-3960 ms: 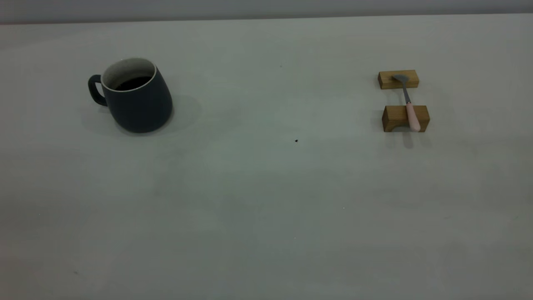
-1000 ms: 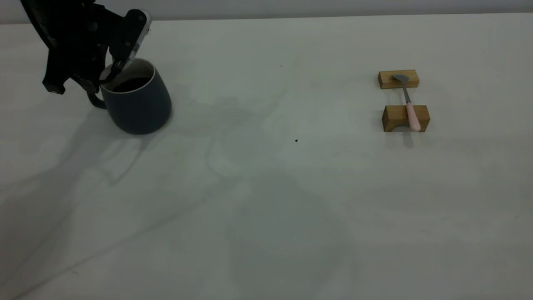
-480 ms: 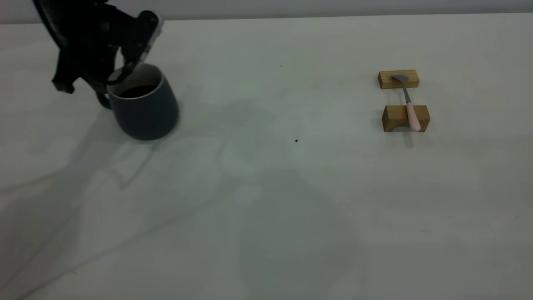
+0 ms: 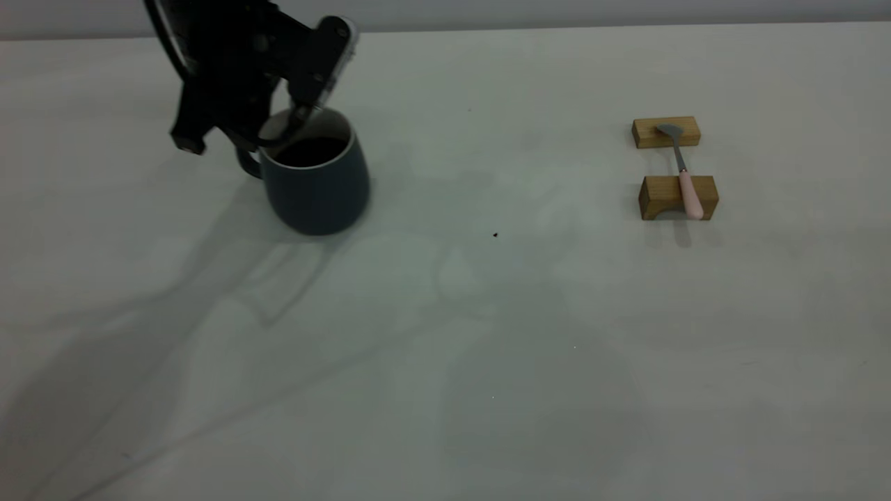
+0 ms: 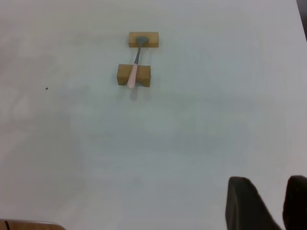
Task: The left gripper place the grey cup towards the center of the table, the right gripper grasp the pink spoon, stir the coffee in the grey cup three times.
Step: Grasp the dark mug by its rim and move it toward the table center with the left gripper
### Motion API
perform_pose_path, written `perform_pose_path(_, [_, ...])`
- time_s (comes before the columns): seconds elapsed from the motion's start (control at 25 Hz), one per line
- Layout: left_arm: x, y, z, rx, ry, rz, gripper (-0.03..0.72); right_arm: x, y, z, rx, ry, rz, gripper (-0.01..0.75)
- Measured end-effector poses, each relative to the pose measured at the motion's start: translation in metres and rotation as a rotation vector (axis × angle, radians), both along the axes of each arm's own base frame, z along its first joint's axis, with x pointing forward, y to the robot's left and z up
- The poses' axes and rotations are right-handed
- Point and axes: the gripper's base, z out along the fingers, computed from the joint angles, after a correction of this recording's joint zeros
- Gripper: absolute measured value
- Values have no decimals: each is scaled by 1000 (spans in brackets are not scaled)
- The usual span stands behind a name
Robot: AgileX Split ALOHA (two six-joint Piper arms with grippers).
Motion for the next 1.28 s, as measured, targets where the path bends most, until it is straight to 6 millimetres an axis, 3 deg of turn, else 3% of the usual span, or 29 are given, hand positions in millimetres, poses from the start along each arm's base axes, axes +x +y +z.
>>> perform_pose_path(0.76, [-21,-74,-10,-77,-62,-102,209,0,0,0,0,0,0,238])
perform_pose_path(1.28, [-29,-94,-15,-90,-81,-163,209,0,0,0,0,0,0,238])
